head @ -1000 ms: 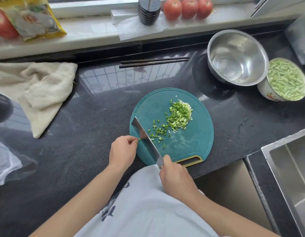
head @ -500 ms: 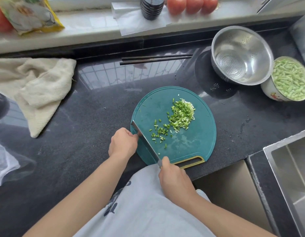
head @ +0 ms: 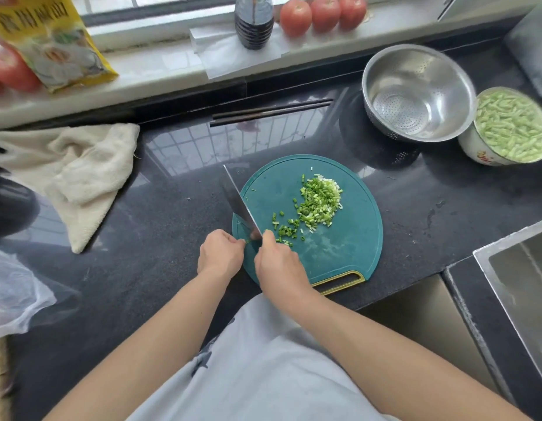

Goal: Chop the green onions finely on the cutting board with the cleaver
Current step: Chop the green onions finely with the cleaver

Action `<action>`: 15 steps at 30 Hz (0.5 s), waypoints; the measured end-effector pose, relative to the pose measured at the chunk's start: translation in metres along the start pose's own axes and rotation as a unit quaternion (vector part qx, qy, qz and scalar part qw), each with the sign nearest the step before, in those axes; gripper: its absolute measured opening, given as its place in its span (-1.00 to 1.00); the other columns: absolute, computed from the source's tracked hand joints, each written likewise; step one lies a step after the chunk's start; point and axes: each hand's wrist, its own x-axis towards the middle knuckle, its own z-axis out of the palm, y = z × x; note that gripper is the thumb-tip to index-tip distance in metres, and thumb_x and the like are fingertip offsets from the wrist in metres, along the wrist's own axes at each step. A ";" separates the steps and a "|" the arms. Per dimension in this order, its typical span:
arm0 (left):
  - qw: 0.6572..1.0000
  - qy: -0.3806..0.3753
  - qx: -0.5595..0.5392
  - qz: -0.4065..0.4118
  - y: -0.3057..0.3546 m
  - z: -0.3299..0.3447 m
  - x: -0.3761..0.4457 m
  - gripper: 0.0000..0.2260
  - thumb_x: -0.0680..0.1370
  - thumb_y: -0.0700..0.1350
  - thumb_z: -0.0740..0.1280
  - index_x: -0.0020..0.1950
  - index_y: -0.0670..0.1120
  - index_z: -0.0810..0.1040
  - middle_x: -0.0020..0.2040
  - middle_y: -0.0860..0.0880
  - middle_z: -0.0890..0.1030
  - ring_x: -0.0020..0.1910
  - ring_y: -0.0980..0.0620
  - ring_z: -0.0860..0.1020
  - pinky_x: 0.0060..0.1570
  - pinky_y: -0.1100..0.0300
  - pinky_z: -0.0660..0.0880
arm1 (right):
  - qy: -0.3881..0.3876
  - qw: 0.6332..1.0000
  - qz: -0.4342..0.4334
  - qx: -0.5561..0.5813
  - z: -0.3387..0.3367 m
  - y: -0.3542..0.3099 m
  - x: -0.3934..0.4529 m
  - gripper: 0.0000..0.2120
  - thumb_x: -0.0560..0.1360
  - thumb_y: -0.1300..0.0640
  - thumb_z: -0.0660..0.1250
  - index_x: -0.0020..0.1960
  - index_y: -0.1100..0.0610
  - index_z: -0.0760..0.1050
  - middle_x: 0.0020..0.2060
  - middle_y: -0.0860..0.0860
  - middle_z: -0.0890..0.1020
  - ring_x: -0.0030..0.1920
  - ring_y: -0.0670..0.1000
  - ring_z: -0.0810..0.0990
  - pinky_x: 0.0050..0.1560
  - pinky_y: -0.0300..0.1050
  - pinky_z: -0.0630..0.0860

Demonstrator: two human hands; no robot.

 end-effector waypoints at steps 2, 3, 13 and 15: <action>1.000 0.000 0.011 0.011 0.000 -0.001 -0.002 -0.75 0.52 0.09 0.42 -0.25 -0.04 0.54 -0.23 -0.07 0.66 -0.17 -0.12 0.63 -0.07 -0.03 0.60 | 0.010 1.000 -0.002 0.003 -0.003 0.012 -0.006 -0.98 0.63 0.19 0.07 0.04 0.10 0.22 -0.07 0.21 0.61 -0.04 0.32 0.57 -0.22 0.05 0.32; 1.000 0.002 0.015 0.016 0.000 -0.002 -0.004 -0.73 0.53 0.09 0.42 -0.27 -0.04 0.53 -0.22 -0.08 0.66 -0.16 -0.13 0.63 -0.05 -0.05 0.60 | 0.018 1.000 0.003 0.005 -0.006 0.019 -0.009 -0.94 0.64 0.19 0.06 0.00 0.09 0.18 -0.09 0.21 0.61 -0.06 0.32 0.56 -0.23 0.05 0.31; 0.999 0.023 0.042 0.018 0.004 0.007 -0.027 -0.78 0.54 0.10 0.40 -0.06 -0.04 0.53 -0.06 -0.06 0.63 -0.06 -0.15 0.59 0.00 -0.03 0.54 | 0.011 0.999 -0.014 0.043 -0.022 0.040 -0.055 -0.91 0.66 0.14 0.04 -0.04 0.09 0.20 -0.15 0.17 0.58 -0.11 0.29 0.53 -0.24 0.06 0.31; 0.996 0.051 0.056 0.039 0.005 0.008 -0.031 -0.86 0.58 0.05 0.38 -0.05 0.01 0.51 -0.05 -0.02 0.60 -0.06 -0.10 0.55 -0.07 0.04 0.46 | 0.009 0.999 -0.010 0.043 -0.020 0.040 -0.055 -0.90 0.66 0.13 0.04 -0.04 0.09 0.20 -0.15 0.17 0.58 -0.12 0.28 0.53 -0.24 0.05 0.32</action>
